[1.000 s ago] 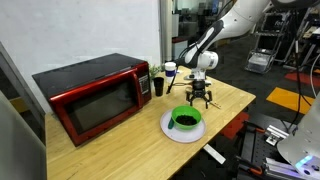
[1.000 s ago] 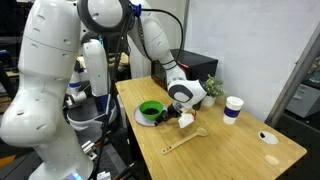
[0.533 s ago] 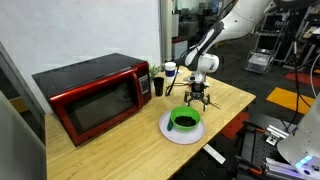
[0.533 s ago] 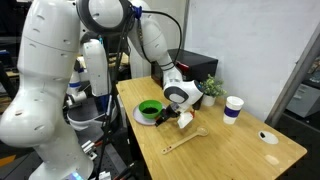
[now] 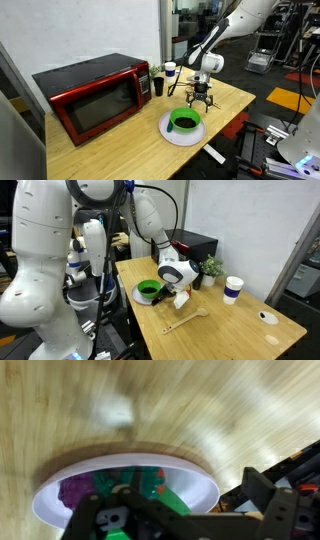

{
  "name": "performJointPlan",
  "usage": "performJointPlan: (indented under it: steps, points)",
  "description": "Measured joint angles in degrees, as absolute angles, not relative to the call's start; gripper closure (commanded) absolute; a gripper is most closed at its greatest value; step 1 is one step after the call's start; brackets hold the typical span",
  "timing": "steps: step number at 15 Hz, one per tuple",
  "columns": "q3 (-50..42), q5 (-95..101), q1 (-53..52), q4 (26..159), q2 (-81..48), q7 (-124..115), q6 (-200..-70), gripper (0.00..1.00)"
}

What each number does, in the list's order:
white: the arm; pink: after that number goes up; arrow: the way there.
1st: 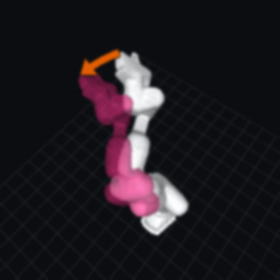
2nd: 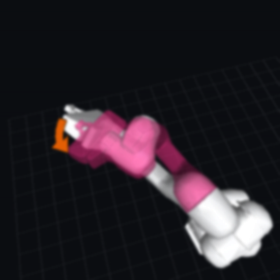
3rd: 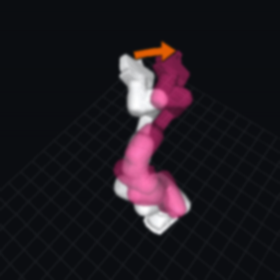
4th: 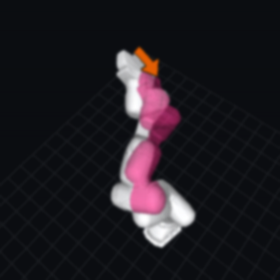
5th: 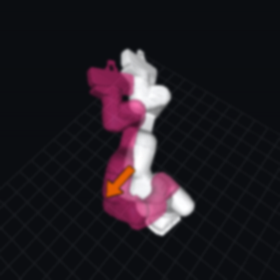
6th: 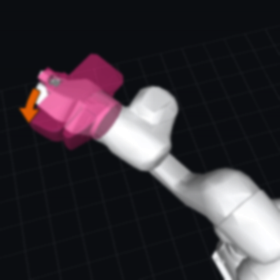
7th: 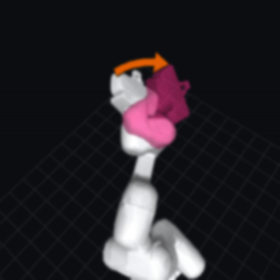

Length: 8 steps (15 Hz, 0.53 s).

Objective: Pick up a strawberry and put it in the green bowl

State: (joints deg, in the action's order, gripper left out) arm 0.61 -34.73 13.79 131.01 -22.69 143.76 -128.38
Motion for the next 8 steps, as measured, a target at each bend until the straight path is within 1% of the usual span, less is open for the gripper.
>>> performJointPlan:
  steps: [5,8]
  points:
    - [-0.1,-38.7,14.3,135.1,-16.4,147.3,-128.3,0.0]
    - [-0.4,-40.0,14.3,135.5,-15.2,147.6,-127.9,0.0]
